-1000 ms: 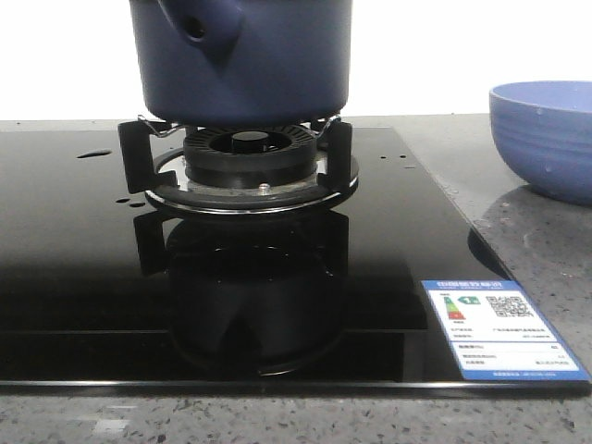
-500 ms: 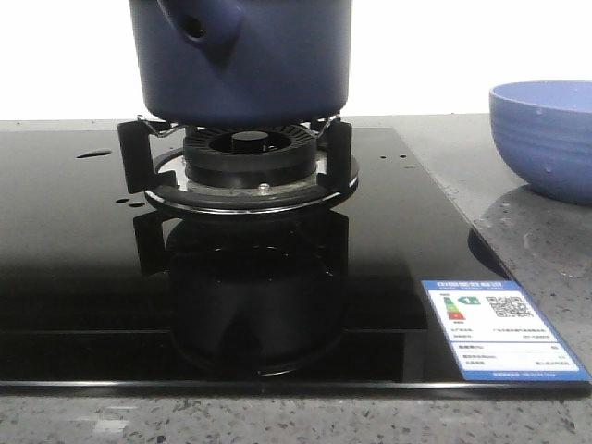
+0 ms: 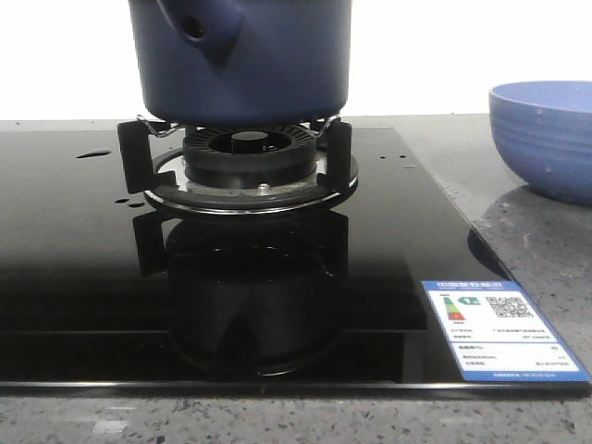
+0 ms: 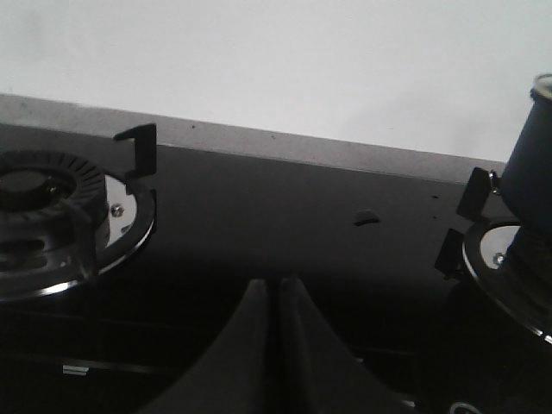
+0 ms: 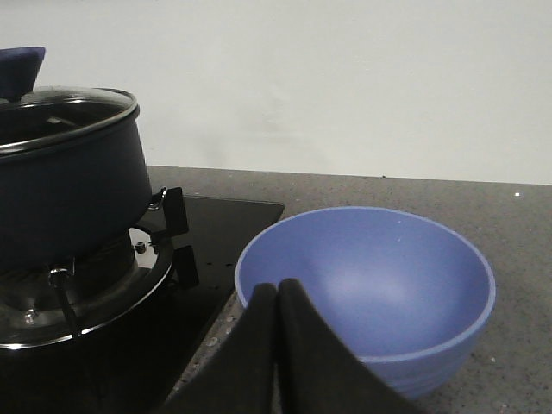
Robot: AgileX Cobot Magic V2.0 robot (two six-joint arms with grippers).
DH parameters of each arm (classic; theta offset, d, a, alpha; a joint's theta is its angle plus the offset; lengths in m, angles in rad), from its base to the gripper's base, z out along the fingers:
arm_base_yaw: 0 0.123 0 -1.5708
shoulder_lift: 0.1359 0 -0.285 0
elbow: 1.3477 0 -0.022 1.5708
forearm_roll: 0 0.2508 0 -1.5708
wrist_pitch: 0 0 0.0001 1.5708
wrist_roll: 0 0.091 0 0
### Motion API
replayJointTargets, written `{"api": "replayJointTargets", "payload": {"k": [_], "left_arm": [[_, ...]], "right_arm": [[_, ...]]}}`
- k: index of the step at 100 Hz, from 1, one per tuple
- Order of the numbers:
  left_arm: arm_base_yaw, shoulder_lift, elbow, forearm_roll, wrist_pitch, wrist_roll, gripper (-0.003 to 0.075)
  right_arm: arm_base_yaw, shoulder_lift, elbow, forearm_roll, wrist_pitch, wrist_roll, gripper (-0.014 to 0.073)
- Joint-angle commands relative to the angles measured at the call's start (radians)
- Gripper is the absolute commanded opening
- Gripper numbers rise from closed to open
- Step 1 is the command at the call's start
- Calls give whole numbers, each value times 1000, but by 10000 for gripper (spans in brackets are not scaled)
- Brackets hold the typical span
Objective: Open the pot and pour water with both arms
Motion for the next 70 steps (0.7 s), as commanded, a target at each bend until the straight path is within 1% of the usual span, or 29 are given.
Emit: {"api": "replayJointTargets", "payload": {"k": [1,9,28,38,42,70], "left_arm": [[-34,-43,29,191,-121,-219,-19],[-54,-122,82,184,-106,-221,-19],[-54,-281,205,189,-111,-221,-19],[-52,-279,262,181,-166,-221,-19],[-52,-279,259,179,-132,-221,-19],[-52,-279,258,178,-114,-221,-19]], "right_arm": [[1,3,-27,0,-52,-13,-53],[1,3,-27,0,-52,-13,-53],[1,3,-27,0,-52,-13,-53],[1,3,-27,0,-51,-13,-53],[1,5,-27,0,-53,-13,-53],[1,7,-27,0,-53,-13,-53]]}}
